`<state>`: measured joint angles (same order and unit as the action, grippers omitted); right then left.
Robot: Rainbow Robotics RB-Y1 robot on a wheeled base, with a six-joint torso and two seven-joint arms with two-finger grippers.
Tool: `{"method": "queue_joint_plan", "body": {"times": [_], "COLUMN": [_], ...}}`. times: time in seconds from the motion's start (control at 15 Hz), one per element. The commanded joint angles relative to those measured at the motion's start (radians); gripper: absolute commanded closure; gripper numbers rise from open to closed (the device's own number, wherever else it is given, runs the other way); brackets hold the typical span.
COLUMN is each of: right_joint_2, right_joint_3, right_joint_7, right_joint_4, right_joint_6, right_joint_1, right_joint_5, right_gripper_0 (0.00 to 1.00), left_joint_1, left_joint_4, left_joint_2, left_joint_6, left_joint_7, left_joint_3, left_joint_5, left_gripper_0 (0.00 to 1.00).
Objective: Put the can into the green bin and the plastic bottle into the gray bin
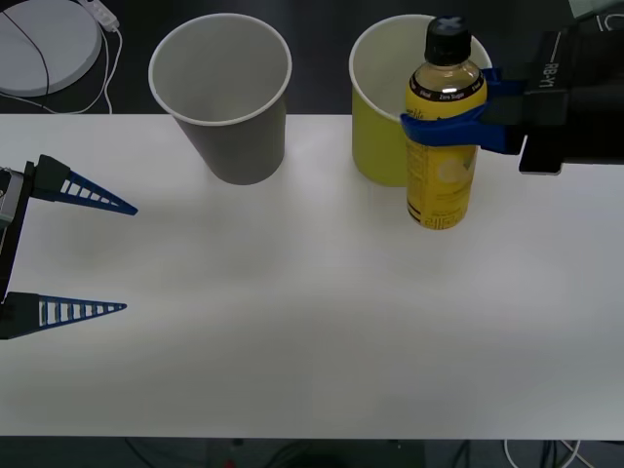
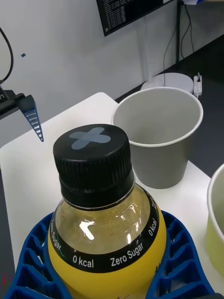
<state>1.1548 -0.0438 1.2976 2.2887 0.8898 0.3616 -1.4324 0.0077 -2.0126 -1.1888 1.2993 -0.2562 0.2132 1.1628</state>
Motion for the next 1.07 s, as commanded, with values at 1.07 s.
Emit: {"method": "queue_joint_plan", "body": {"times": [1.07], "right_joint_2": [-0.11], "right_joint_3": [0.53], "right_joint_7": [0.0], "right_joint_4": [-0.403], "right_joint_6": [0.032], "right_joint_1": [0.681], "right_joint_5": [0.003], "right_gripper_0": [1.0], "left_joint_1": [0.0], "left_joint_4": [0.0], "left_joint_2": [0.0], "left_joint_6": [0.0], "left_joint_7": [0.0], "left_joint_3": [0.0], "left_joint_5": [0.0], "left_gripper_0": [0.0]}}
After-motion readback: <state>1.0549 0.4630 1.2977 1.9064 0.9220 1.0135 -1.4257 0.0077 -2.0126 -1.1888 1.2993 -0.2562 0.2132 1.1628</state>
